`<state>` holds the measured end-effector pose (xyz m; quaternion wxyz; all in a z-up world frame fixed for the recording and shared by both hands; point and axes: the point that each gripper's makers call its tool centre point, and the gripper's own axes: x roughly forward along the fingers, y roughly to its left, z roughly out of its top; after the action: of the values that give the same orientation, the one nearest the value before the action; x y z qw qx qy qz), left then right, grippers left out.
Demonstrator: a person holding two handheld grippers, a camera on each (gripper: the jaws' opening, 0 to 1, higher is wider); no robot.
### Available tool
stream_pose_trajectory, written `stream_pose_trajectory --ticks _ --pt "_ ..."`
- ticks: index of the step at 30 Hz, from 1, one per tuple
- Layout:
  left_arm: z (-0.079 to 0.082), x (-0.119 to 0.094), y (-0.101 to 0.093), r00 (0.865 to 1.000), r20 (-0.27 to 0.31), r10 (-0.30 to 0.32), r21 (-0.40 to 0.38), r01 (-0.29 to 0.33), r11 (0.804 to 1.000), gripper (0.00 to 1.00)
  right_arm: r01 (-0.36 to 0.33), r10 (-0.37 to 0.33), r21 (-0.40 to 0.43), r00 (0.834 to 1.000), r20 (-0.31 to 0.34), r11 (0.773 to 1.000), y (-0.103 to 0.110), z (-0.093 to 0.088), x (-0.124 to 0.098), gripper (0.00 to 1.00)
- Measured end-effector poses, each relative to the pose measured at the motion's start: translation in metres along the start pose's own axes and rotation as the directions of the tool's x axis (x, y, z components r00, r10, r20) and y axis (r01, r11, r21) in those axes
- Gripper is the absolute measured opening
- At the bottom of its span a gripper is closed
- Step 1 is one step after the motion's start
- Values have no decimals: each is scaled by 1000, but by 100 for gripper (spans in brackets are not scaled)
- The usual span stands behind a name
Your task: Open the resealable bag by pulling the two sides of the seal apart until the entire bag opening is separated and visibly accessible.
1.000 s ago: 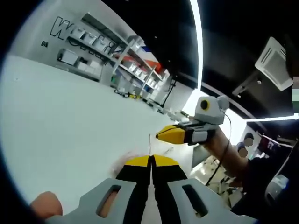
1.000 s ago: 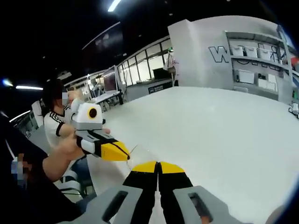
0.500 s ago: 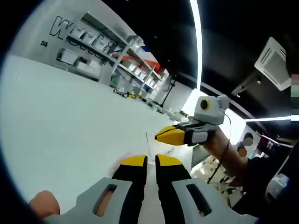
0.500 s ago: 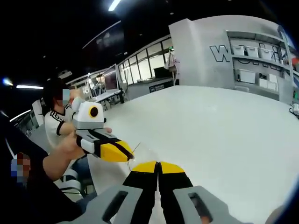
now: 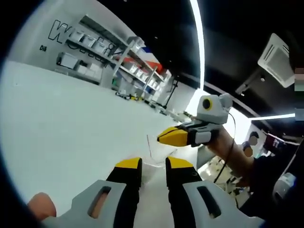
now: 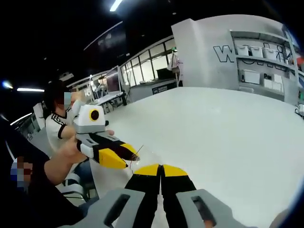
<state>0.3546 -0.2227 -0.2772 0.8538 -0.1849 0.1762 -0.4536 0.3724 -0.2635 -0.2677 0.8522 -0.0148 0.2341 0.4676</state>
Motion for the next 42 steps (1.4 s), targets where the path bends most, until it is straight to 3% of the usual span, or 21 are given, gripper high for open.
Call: stream_pose_trajectory --ticks 18,23,38,42 --pt "-3 -2 -2 1000 12 -8 72 7 997 30 0 0 13 1000 5 1000 0 -2 0 0" --pt "-2 -4 0 1000 23 2 97 -4 995 40 1 -1 14 1000 6 1000 -2 -1 0 0" --pt "-9 -17 3 999 32 10 145 -14 989 48 1 -1 16 1000 5 1000 -3 -1 0 0" --pt "-13 -19 6 999 32 24 161 -29 987 59 3 -3 14 1000 6 1000 -4 -1 -1 0"
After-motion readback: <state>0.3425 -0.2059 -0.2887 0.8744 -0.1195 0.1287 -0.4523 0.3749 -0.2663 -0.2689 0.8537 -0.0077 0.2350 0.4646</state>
